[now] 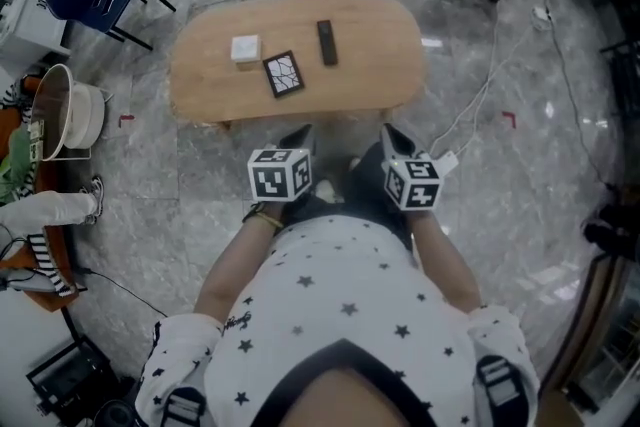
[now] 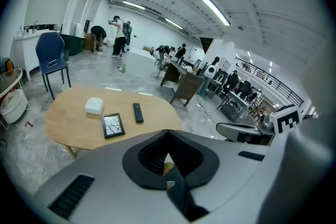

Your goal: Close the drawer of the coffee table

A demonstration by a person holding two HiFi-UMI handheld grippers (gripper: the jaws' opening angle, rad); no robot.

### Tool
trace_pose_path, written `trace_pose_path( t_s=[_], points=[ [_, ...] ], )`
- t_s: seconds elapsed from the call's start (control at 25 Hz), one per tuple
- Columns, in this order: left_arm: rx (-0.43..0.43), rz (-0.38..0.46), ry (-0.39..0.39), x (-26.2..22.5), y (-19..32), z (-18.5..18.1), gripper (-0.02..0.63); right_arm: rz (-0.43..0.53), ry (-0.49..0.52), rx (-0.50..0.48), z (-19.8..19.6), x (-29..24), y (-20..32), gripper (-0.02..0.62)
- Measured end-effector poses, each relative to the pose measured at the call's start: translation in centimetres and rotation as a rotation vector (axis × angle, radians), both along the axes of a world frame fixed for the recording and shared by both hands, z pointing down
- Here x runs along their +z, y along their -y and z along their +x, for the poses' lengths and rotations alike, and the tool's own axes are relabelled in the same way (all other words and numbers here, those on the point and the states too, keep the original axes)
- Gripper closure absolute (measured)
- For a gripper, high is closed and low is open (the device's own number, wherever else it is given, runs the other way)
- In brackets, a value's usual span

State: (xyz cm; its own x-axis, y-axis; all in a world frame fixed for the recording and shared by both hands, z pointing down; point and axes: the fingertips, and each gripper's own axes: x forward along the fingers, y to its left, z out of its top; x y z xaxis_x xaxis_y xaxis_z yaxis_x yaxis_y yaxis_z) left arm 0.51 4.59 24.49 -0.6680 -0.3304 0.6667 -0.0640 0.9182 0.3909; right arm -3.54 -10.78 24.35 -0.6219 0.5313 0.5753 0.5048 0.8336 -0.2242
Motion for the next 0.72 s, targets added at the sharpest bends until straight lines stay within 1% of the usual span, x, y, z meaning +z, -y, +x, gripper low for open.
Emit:
trace_pose_path(
  t_s=[0.28,0.72],
  points=[
    [-0.009,0.000,0.030,-1.1,-0.5,0.4,0.598,-0.028,0.042,-0.063,0.7,-2.3,-2.6,0.588],
    [-0.017,0.006,0.058,-1.9,-0.5,1.3,0.598,-0.073,0.059,-0.089,2.9,-3.7,-3.6,0.588]
  ],
)
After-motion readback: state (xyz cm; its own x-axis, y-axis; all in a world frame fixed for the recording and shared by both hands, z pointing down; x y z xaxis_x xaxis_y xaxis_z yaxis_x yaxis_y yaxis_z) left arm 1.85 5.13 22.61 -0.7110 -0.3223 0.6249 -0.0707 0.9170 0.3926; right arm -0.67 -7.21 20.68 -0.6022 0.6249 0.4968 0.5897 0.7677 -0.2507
